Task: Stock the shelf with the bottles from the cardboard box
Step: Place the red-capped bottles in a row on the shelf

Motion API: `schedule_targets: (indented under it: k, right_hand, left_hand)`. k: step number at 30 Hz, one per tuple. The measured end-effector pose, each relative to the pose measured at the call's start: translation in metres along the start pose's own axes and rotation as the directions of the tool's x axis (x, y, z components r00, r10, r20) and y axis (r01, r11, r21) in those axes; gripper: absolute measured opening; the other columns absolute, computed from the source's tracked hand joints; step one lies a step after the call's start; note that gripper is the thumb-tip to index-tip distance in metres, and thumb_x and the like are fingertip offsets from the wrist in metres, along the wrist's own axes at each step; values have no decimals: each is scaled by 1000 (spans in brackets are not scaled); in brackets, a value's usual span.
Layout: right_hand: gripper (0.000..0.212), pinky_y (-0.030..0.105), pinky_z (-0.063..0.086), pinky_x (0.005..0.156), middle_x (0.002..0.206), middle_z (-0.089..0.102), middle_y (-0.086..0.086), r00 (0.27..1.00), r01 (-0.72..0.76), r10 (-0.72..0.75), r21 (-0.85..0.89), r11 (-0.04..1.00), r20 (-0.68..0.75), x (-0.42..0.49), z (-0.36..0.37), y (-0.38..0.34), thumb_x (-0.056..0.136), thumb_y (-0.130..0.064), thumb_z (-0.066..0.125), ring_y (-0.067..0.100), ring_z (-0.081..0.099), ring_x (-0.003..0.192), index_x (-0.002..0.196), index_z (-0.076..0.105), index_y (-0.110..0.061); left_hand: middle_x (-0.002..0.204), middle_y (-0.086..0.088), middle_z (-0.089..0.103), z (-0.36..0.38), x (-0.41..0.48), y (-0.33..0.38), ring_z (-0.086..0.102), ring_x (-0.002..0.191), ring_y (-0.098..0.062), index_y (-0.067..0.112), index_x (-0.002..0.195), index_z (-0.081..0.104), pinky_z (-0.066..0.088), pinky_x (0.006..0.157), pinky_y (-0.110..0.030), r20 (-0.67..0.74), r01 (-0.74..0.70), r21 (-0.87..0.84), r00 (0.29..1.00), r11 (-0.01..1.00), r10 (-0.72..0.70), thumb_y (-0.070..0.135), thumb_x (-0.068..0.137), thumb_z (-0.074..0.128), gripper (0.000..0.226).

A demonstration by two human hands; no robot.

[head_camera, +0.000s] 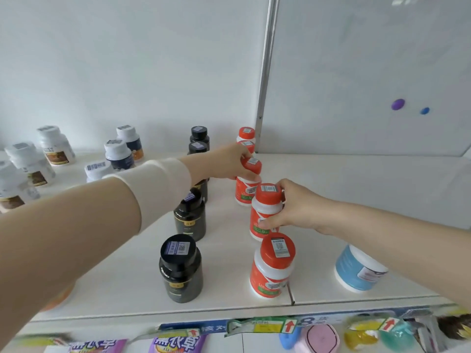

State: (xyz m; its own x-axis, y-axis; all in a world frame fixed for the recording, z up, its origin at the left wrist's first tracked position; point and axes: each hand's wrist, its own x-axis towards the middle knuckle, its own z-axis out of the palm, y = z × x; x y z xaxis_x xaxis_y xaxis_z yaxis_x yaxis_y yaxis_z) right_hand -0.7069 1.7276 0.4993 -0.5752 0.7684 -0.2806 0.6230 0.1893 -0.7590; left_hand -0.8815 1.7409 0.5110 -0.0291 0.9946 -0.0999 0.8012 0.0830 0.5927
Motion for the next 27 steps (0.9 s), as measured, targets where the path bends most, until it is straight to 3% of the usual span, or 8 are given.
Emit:
schedule_targets:
  k: [5,10,14,16,19,21,24,27]
  right_hand:
    - [64,23,43,80,100,51,-9,1000,12,-10,-98,995,23,6,-2,0,69,-9,80,11,51,96,120,41,-17]
    - [72,24,42,83,107,51,-7,999,35,-33,-162,986,15,7,1,2,68,-12,81,11,49,98,125,39,-17]
    - [74,24,42,85,126,54,-1,999,39,-40,-185,982,-2,8,3,3,68,-15,82,12,50,101,127,38,-16]
    - [76,24,41,84,128,53,0,999,31,-32,-203,979,1,7,4,2,68,-16,81,15,51,106,130,36,-17]
    - [77,23,44,80,109,53,-7,999,-15,19,-138,990,33,5,2,-4,71,-16,79,13,49,101,132,33,-18]
    - [79,30,48,86,106,51,-7,997,-55,58,-55,997,57,-3,-6,-9,73,-18,78,16,49,105,136,30,-20]
    - [82,40,42,103,120,52,-1,997,-61,62,-21,998,50,-22,-24,-18,77,-27,74,19,48,119,143,26,-19]
    - [80,39,39,107,143,42,6,999,-37,34,-76,996,-36,-48,-34,-30,80,-36,70,20,43,129,144,28,-17]
  left_hand:
    - [121,-5,60,1,6,1,60,97,-17,11,126,52,53,81,-23,28,-2,-17,1000,1000,2,27,82,71,50]
    - [125,-5,57,2,9,0,58,100,-18,12,128,48,52,81,-23,36,4,-12,999,1000,-3,27,82,70,54]
    - [127,-3,56,4,9,0,55,99,-15,14,128,47,47,79,-22,31,2,23,1000,1000,-2,29,84,68,52]
    - [129,-3,54,5,8,1,53,100,-15,16,131,44,44,84,-25,30,-4,71,1000,997,2,32,85,66,54]
    - [137,-4,49,1,1,4,52,112,-19,17,138,36,43,98,-31,60,11,130,998,991,-19,36,85,65,64]
    - [140,-4,48,-9,-12,9,50,122,-22,16,141,34,40,105,-35,80,19,197,996,980,-35,36,85,66,68]
    - [139,-3,48,-29,-42,24,47,125,-22,15,139,39,36,105,-33,43,15,319,999,948,-30,35,87,63,61]
    - [136,-2,50,-42,-76,38,49,121,-22,18,136,41,38,98,-33,-80,46,478,997,877,-9,37,87,62,56]
